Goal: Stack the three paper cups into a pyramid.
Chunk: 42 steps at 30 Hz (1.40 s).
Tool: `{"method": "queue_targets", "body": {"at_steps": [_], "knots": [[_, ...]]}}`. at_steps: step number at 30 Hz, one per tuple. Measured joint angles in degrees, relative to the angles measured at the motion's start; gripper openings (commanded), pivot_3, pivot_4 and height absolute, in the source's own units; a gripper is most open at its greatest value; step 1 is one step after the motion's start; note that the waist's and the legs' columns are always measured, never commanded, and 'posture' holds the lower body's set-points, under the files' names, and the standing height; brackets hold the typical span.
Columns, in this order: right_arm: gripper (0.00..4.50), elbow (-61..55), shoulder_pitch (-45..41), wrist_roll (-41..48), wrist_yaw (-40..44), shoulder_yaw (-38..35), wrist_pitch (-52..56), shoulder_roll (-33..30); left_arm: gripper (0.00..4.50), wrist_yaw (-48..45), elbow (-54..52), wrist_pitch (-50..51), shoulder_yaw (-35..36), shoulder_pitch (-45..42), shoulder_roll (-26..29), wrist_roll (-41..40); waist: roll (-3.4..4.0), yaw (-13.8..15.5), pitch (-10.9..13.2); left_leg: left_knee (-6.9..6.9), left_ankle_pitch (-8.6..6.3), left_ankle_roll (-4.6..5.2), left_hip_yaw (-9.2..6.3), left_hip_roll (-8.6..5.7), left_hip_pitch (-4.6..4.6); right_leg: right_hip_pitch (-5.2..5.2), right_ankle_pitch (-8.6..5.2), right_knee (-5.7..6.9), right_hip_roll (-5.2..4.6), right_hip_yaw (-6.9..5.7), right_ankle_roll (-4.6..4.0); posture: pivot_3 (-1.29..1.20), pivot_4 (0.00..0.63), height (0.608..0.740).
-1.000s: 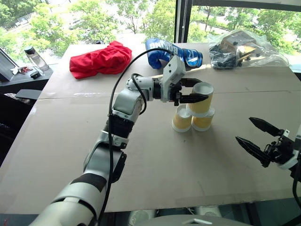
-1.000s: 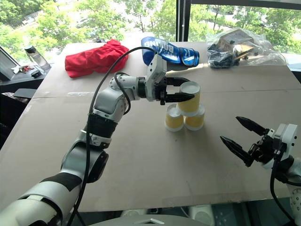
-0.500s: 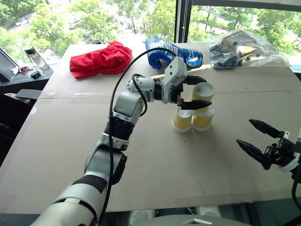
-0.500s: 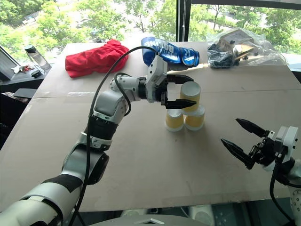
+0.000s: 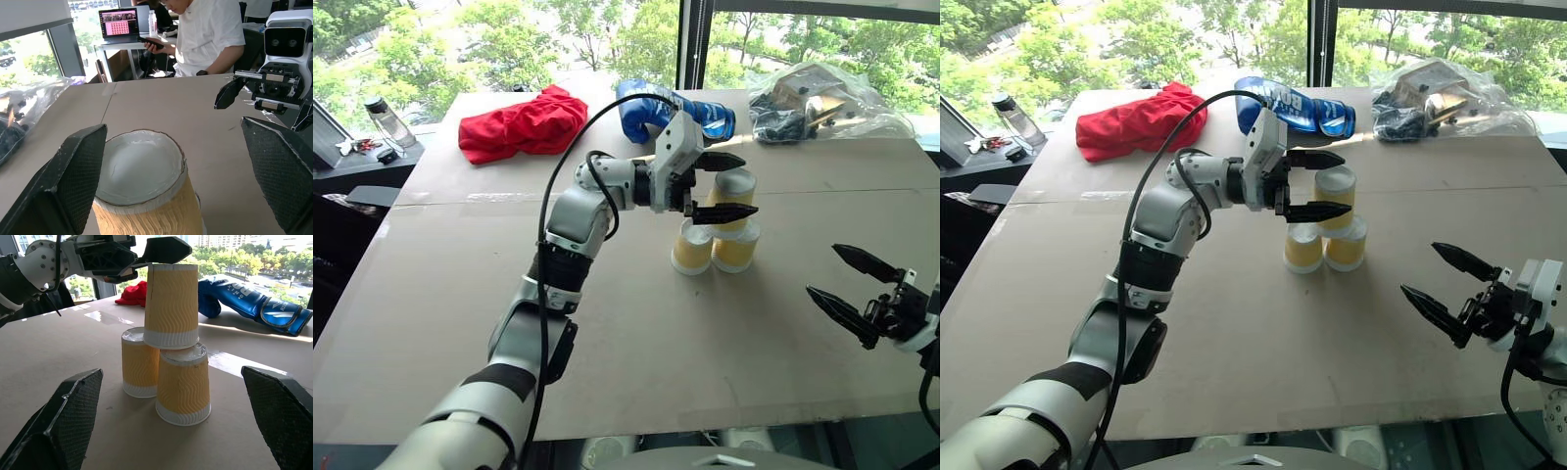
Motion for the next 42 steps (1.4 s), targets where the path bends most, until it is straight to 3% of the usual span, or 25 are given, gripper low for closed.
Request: {"method": "queue_targets", "body": {"at_steps": [11,16,19,25,30,34,42], "knots": [[4.5,0.0,0.1,0.0,-0.1,0.0,0.1,0.0,4.48,2.0,-6.2,2.9,7.8,-0.4,-2.1,-9.1,0.0,0.0,0.0,0.01,0.01,-0.02,-0.01,0.01,0.01,0.0,0.0,0.02,-0.01,0.0,0.0,0.0,0.15,0.737],[4.5,0.1,-0.2,0.0,0.6,0.4,0.1,0.0,4.48,6.9,-13.1,6.7,11.9,1.0,2.9,-11.3,0.02,-0.1,0.0,0.0,0.02,-0.04,-0.01,0.03,0.06,0.0,0.0,0.07,0.0,0.02,0.0,0.0,0.15,0.737],[4.5,1.1,-0.5,0.0,1.4,0.8,0.0,-0.1,4.48,9.4,-17.9,9.1,13.0,6.6,6.8,-11.3,0.11,-0.1,-0.1,-0.01,0.12,-0.22,-0.01,0.04,0.08,0.0,0.0,0.08,0.0,0.08,0.0,0.0,0.15,0.737],[4.5,9.2,-3.4,-2.6,4.8,3.1,-1.9,0.0,4.48,18.6,-37.1,16.2,20.2,39.7,15.5,-11.3,0.09,-0.5,0.0,-0.07,0.14,-0.27,-0.03,0.16,0.03,-0.05,0.0,-0.01,-0.27,0.23,-0.02,0.0,0.15,0.737],[4.5,14.4,-4.3,-4.4,8.2,4.4,-4.7,0.0,4.48,24.4,-46.7,13.9,23.6,57.2,16.5,-6.9,0.12,0.5,-0.1,-0.09,0.03,-0.1,-0.06,0.03,0.05,0.01,-0.13,-0.06,-0.5,0.21,-0.27,0.0,0.15,0.737],[4.5,20.2,-4.2,-6.5,11.0,4.6,-7.6,-0.2,4.48,28.8,-48.9,8.4,23.5,72.6,13.6,-0.9,0.12,0.6,-0.1,-0.08,0.0,-0.06,-0.05,-0.02,0.05,0.02,-0.13,-0.1,-0.63,0.21,-0.29,0.0,0.15,0.737],[4.5,27.2,-6.6,-11.7,12.5,5.2,-12.9,-1.4,4.48,32.7,-49.0,0.7,17.7,77.3,10.3,5.1,0.23,0.8,-0.1,-0.08,0.05,-0.11,-0.02,0.0,0.07,0.01,-0.06,-0.08,-0.61,0.08,-0.41,0.0,0.15,0.737]]}}
